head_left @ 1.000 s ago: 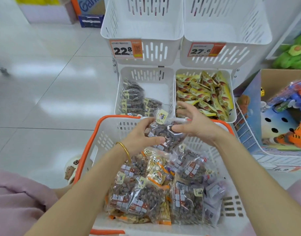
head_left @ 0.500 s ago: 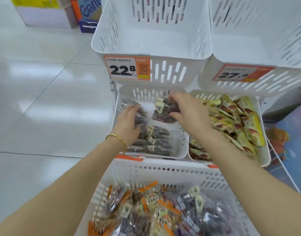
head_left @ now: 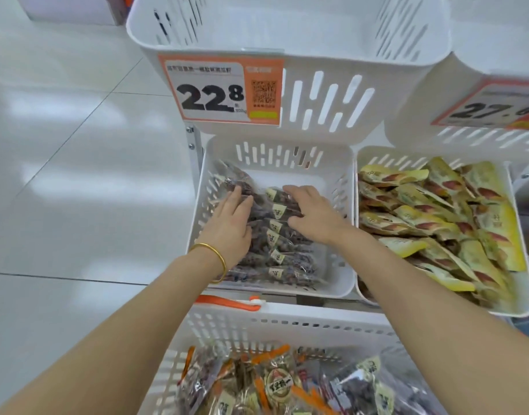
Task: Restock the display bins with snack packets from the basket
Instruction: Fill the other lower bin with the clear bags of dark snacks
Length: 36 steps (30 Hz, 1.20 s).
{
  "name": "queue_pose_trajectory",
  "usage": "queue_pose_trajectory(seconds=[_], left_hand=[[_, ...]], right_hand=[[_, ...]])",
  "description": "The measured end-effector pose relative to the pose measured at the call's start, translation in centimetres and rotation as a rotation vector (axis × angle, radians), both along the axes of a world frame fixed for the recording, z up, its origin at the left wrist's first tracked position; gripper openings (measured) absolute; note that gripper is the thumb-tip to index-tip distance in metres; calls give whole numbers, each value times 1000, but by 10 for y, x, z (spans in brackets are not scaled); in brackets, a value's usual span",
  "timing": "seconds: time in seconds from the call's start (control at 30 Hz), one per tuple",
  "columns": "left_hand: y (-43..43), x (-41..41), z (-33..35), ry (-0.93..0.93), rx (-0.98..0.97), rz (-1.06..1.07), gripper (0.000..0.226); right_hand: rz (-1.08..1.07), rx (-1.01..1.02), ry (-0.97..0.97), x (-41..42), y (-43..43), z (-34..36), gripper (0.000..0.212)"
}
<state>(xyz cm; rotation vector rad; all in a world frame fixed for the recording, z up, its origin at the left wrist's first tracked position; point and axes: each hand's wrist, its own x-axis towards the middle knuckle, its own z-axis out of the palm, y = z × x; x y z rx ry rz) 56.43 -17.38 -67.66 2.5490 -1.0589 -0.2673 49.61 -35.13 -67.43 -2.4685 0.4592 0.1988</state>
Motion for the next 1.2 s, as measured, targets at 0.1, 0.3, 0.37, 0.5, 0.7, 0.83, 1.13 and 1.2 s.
queue_pose_trajectory(seconds=[0.1,0.3,0.37,0.5,0.7,0.83,1.13,1.2], left_hand=[[1,-1,-1,9,-13,3,57],[3,-3,0,49,-8,13,57],[5,-3,3,63,-9,21,57],[11,-7,8,84,-23,42,55],[29,-32,19,81,-172,81,50],[47,-89,35,66,-390,56,43],[74,-235,19,191,-248,-62,37],[73,-250,20,207,-186,-72,38]], right_hand=[[-48,22,-2,0,6,4,64],[-42,8,49,-1,14,7,62],[-38,7,65,-3,11,9,65],[-53,4,56,-8,12,12,69],[-116,33,-233,-55,34,44,63],[-260,191,-377,-145,64,80,49],[-538,186,-92,-316,82,48,30],[-504,191,34,-329,80,43,34]])
